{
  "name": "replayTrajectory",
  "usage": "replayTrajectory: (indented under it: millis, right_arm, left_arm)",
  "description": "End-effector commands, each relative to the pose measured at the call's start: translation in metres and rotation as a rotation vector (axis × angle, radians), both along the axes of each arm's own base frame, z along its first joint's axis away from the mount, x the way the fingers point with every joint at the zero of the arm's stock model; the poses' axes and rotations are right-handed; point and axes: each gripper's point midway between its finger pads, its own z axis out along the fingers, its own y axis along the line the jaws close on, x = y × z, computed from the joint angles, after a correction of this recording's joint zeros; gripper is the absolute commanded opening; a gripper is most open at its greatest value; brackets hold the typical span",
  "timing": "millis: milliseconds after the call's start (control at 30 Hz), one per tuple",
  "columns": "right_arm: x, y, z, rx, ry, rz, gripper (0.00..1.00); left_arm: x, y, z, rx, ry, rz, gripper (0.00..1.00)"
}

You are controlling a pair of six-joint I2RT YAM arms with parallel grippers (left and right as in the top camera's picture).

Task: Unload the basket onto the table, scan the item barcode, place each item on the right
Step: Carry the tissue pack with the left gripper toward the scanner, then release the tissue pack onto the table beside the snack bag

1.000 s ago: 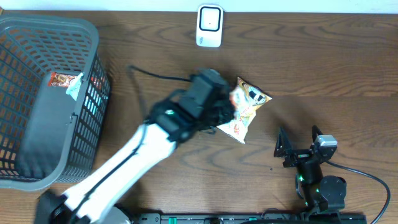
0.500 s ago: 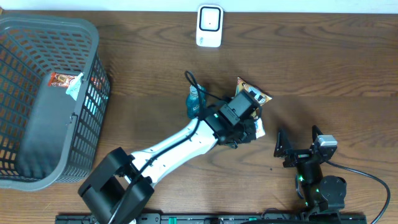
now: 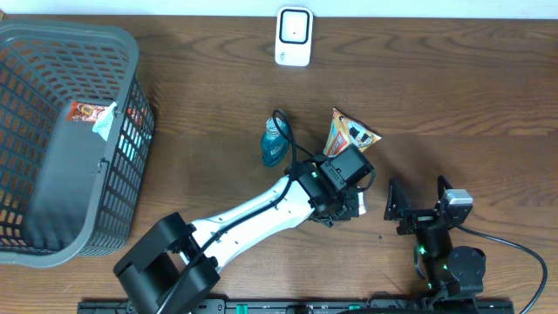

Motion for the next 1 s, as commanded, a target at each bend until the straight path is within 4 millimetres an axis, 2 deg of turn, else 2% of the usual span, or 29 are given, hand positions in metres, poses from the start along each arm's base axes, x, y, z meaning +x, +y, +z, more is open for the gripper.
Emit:
replayTrajectory:
  millis: [0,333,400,467,500,567,733,967]
  right_arm:
    - [0.000,-0.001,0.000,-0.009,-0.003,-0.003,0.99]
    - [0.000,-0.001,0.000,-0.009,-0.003,-0.003,0.99]
    - [0.000,-0.001,0.000,-0.009,-0.003,-0.003,0.99]
    - [0.000,-0.001,0.000,-0.009,-0.003,-0.003,0.99]
    - [0.000,-0.001,0.000,-0.009,-0.003,-0.003,0.99]
    - [0.000,-0.001,0.000,-0.009,-0.003,-0.003,0.99]
    - [0.000,-0.001,0.000,-0.009,-0.003,-0.003,0.99]
    - [0.000,-0.001,0.000,-0.009,-0.003,-0.003,0.99]
  left_arm:
    - [0.004,0.005,-0.006,0.034,-0.016,0.010,0.22]
    - [0.007,0.008,-0.007,0.052,-0.036,0.020,0.24]
    - [0.007,0.009,-0.008,0.056,-0.037,0.021,0.38]
    - [0.007,0.010,-0.008,0.061,-0.033,0.021,0.46]
    - [0.006,0.011,-0.008,0.064,-0.031,0.021,0.57]
    - [0.005,0.013,-0.009,0.072,-0.025,0.020,0.64]
    - [0.003,0.015,-0.009,0.080,-0.021,0.020,0.65]
    - [0.007,0.017,0.003,0.069,-0.061,0.023,0.66]
